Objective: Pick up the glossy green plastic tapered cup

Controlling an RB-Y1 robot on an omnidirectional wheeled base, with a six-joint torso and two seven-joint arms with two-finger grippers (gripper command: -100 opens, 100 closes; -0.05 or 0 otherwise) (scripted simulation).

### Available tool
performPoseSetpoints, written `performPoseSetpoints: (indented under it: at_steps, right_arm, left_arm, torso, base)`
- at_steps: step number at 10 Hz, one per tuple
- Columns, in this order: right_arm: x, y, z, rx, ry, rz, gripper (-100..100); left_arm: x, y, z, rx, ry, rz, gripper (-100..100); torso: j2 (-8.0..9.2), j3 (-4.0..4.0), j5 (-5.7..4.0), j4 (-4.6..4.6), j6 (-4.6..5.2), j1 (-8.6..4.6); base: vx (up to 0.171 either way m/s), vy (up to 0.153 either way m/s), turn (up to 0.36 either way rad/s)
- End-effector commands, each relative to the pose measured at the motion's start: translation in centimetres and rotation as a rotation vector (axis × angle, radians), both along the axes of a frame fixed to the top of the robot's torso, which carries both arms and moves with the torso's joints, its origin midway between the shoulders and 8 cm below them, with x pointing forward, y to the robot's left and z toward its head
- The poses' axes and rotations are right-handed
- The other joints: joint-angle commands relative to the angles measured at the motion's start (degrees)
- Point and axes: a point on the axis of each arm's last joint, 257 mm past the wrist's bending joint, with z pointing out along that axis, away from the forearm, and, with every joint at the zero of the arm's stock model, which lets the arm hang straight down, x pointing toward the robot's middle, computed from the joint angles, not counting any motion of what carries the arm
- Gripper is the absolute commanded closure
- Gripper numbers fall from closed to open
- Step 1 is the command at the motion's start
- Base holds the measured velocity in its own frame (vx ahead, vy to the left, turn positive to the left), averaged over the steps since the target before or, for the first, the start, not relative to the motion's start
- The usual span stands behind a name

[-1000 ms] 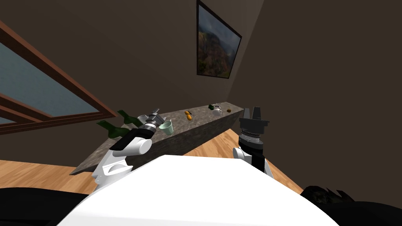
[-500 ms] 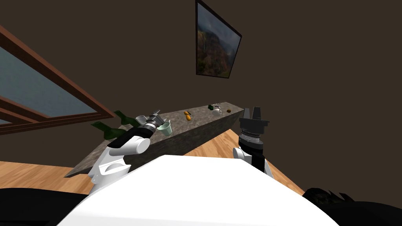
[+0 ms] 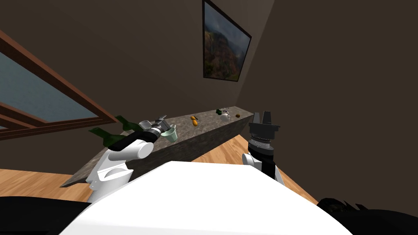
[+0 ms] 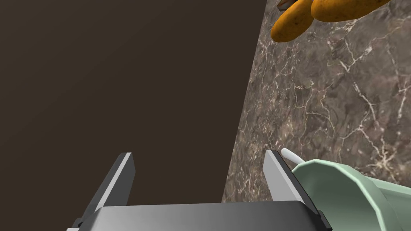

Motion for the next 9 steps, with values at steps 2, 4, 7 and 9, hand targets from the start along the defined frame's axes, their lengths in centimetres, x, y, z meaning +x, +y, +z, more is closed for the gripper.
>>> performPoseSetpoints:
  at_steps: [2, 4, 7, 9]
  right_arm:
    - [0.0, 0.0, 0.0, 0.000, 0.000, 0.000, 0]
    - [0.0, 0.0, 0.0, 0.000, 0.000, 0.000, 0]
    - [0.0, 0.0, 0.0, 0.000, 0.000, 0.000, 0]
    - [0.0, 0.0, 0.0, 0.000, 0.000, 0.000, 0]
  left_arm:
    - [-0.1, 0.2, -0.5, -0.034, 0.046, -0.001, -100]
    - [-0.4, 0.2, -1.8, -0.040, 0.099, 0.003, -100]
    - [-0.7, 0.3, -2.7, -0.069, 0.156, 0.004, -100]
    - [-1.0, 0.4, -3.1, -0.096, 0.196, 0.005, -100]
  torso:
    - [0.05, 0.02, 0.01, 0.01, 0.00, 0.03]
    - [0.02, 0.01, -0.01, 0.00, 0.00, -0.02]
    - [0.01, 0.01, 0.00, 0.00, 0.00, 0.01]
    - [0.02, 0.02, 0.01, 0.01, 0.00, 0.03]
  base:
    - [0.021, -0.026, 0.008]
    - [0.023, -0.026, 0.004]
    - [0.025, -0.023, 0.008]
    - [0.031, -0.029, 0.012]
